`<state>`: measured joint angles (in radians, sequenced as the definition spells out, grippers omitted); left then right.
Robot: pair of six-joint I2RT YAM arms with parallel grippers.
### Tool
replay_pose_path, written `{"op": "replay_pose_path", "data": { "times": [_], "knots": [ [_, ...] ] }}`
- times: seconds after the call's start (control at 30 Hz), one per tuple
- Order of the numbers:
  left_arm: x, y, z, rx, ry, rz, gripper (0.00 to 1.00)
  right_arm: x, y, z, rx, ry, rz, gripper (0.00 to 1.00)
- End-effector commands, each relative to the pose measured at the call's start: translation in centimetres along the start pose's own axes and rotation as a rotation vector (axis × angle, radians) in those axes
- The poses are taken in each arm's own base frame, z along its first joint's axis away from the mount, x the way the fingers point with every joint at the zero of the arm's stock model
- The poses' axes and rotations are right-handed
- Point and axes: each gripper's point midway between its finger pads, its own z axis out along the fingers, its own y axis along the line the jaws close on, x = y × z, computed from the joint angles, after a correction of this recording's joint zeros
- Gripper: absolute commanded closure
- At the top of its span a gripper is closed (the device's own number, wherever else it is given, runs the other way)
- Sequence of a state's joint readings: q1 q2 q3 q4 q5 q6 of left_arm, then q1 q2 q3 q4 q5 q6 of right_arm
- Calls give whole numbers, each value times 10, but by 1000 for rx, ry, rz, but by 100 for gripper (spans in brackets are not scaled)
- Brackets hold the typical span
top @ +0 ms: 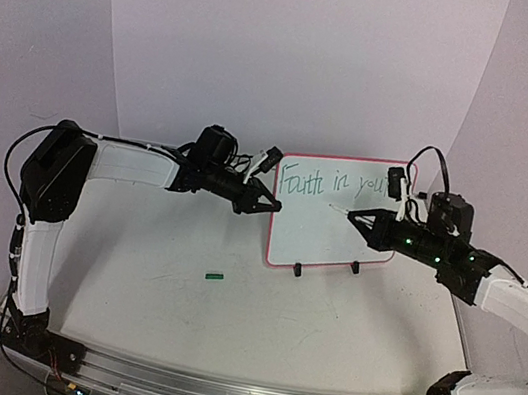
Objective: Write a sentence on the whiteboard
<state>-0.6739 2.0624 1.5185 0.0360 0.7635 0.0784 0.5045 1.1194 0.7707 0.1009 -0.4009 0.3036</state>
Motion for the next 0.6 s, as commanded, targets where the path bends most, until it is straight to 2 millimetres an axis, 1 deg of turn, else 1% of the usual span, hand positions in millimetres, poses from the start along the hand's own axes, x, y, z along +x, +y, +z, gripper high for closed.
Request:
{"op": "replay_pose_path", "data": {
  "times": [0.0,0.1,0.3,0.57],
  "knots": [
    [75,-20,15,55,225,-170,100,-1,15,11,-45,-67,5,100],
    [73,-20,14,53,223,-166,100,2,24,19,-79,-80,9,100],
    [73,-20,14,51,223,-163,100,9,31,43,-138,-64,40,100],
    [74,-20,14,50,226,-164,100,17,27,76,-158,-37,74,100]
  ]
}}
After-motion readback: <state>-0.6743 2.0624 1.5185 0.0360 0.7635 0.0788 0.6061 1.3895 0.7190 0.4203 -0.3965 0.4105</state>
